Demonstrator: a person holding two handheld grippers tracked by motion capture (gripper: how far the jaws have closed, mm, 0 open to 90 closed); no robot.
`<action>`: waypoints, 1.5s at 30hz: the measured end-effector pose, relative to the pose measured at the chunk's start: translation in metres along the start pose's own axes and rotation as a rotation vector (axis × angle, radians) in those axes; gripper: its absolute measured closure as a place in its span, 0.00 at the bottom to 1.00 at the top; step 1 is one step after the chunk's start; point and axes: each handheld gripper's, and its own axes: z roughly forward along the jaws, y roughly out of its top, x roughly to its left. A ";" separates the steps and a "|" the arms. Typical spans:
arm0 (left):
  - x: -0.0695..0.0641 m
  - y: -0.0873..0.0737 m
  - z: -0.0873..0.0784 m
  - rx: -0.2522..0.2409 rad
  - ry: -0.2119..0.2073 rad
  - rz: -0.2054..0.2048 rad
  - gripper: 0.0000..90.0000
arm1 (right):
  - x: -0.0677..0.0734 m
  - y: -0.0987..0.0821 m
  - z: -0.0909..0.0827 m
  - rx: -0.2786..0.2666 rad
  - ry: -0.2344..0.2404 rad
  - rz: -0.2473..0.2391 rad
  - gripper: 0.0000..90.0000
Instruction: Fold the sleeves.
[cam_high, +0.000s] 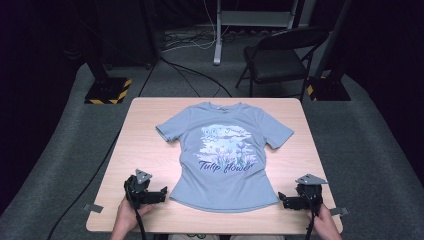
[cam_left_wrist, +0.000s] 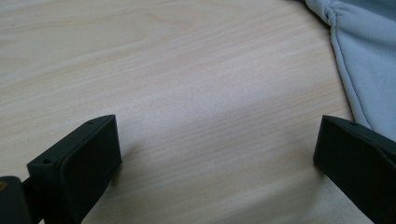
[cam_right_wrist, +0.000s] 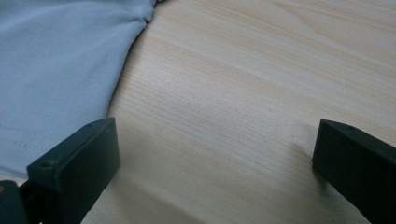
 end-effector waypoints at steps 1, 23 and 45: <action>0.000 0.001 0.000 0.011 -0.005 -0.002 0.00 | -0.001 0.001 0.000 0.005 0.000 0.000 0.00; 0.015 0.033 0.010 -0.128 -0.254 -0.171 0.00 | 0.003 0.023 0.004 0.049 0.071 -0.049 0.04; -0.022 0.075 0.047 -0.066 -0.111 0.036 0.00 | 0.018 0.071 0.041 -0.006 0.047 -0.005 0.05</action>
